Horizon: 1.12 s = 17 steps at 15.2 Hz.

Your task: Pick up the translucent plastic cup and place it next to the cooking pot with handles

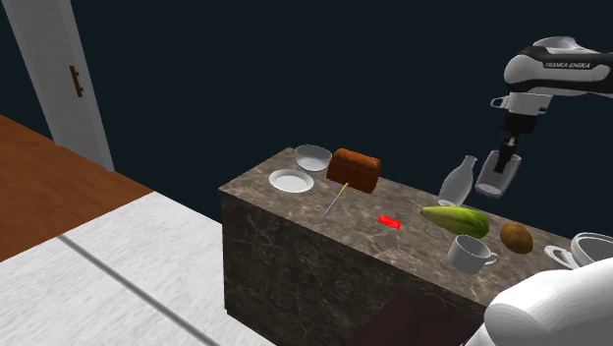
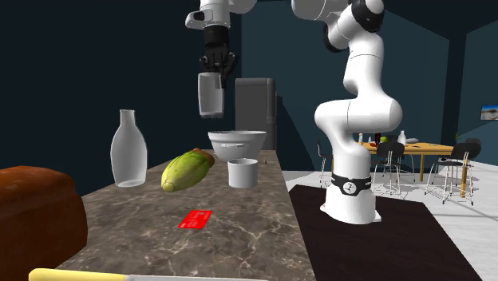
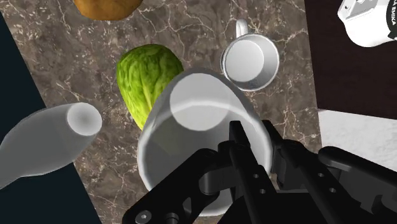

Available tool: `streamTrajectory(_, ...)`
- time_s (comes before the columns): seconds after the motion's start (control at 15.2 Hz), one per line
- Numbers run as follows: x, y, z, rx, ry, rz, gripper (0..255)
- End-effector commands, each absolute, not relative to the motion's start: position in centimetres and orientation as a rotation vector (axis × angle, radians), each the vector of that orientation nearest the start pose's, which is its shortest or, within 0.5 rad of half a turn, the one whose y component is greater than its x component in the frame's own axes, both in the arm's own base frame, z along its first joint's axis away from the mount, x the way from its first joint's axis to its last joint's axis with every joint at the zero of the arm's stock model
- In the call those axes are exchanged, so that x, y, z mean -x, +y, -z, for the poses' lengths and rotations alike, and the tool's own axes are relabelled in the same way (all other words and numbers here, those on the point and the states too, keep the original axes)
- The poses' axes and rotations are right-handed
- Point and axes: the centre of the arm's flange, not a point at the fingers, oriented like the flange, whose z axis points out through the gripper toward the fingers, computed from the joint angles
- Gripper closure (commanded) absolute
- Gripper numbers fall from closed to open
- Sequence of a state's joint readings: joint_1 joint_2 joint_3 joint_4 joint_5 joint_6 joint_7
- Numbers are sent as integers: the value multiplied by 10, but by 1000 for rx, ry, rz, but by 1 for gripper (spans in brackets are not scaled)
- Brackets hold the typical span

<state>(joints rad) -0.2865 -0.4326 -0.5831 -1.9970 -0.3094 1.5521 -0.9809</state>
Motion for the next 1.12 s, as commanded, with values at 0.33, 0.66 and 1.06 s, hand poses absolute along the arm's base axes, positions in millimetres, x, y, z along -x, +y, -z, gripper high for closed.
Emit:
streamTrajectory(0.33, -131, -402, -595, 3115, -267, -167, 255)
streamTrajectory(0.66, -67, -416, -595, 3115, -267, -167, 255)
streamTrajectory(1.06, -48, -420, -569, 3115, -267, -167, 255)
